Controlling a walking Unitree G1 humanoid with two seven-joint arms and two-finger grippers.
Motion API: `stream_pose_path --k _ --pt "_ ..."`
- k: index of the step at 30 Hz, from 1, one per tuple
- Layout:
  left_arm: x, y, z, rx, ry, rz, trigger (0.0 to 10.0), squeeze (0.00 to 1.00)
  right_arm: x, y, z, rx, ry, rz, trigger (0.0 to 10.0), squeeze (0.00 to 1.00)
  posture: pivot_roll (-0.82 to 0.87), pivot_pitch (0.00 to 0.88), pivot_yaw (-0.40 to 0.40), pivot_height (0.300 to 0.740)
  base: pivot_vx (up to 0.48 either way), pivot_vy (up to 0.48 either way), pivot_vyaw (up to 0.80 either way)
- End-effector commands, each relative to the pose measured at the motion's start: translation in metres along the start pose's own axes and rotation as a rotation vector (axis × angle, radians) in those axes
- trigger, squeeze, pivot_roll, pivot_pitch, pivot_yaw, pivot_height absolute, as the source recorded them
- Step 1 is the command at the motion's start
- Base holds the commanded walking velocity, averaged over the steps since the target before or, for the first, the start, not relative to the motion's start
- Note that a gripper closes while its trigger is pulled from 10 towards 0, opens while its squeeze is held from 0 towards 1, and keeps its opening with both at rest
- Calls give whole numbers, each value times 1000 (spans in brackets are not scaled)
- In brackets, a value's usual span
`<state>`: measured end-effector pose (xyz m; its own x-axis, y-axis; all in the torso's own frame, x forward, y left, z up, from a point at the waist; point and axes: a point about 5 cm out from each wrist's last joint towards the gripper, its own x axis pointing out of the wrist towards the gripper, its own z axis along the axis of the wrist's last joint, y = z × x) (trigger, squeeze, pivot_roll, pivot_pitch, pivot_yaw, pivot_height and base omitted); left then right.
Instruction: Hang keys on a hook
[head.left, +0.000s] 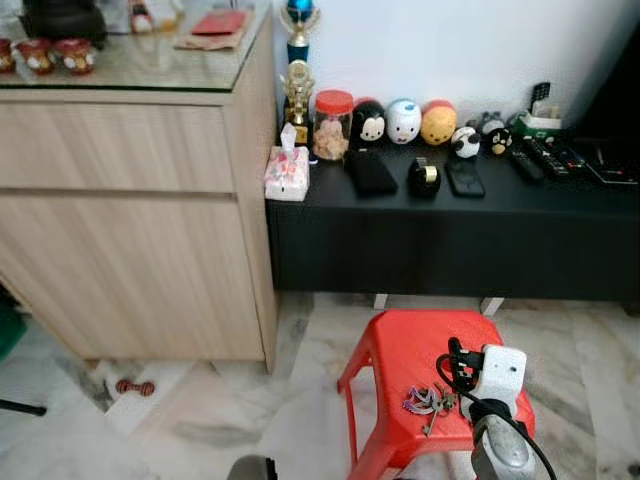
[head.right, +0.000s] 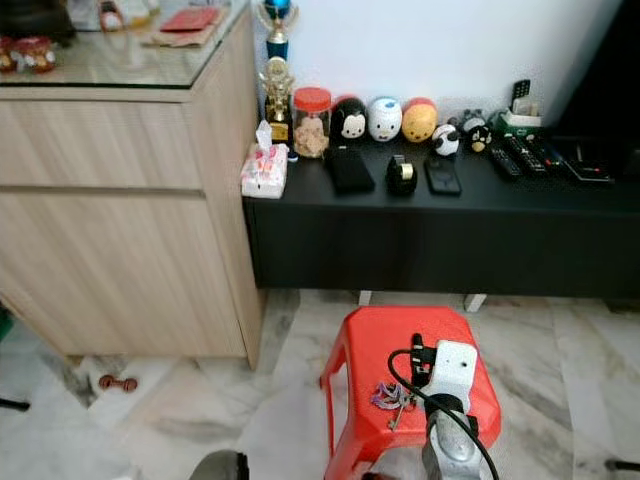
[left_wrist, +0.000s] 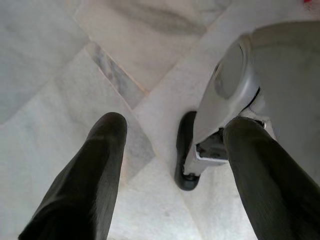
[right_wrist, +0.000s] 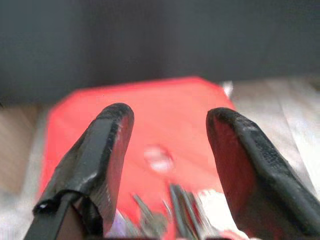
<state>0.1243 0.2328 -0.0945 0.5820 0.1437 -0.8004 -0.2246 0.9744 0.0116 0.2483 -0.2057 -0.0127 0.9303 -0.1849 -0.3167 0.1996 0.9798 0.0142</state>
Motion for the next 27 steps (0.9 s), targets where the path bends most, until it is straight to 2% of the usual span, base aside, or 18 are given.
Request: stream_pose_path --k 1,11,27 --pt "-3 1 -12 -1 45 0 10000 0 -1 -1 -7 0 50 1 10000 0 122 0 -39 625 0 0 0" --pt "-4 4 -13 9 48 5 10000 0 15 6 10 18 36 31 10000 0 132 5 -32 625 0 0 0" --pt "-3 3 -9 11 32 13 10000 0 13 13 5 2 57 47 10000 0 134 0 -31 625 0 0 0"
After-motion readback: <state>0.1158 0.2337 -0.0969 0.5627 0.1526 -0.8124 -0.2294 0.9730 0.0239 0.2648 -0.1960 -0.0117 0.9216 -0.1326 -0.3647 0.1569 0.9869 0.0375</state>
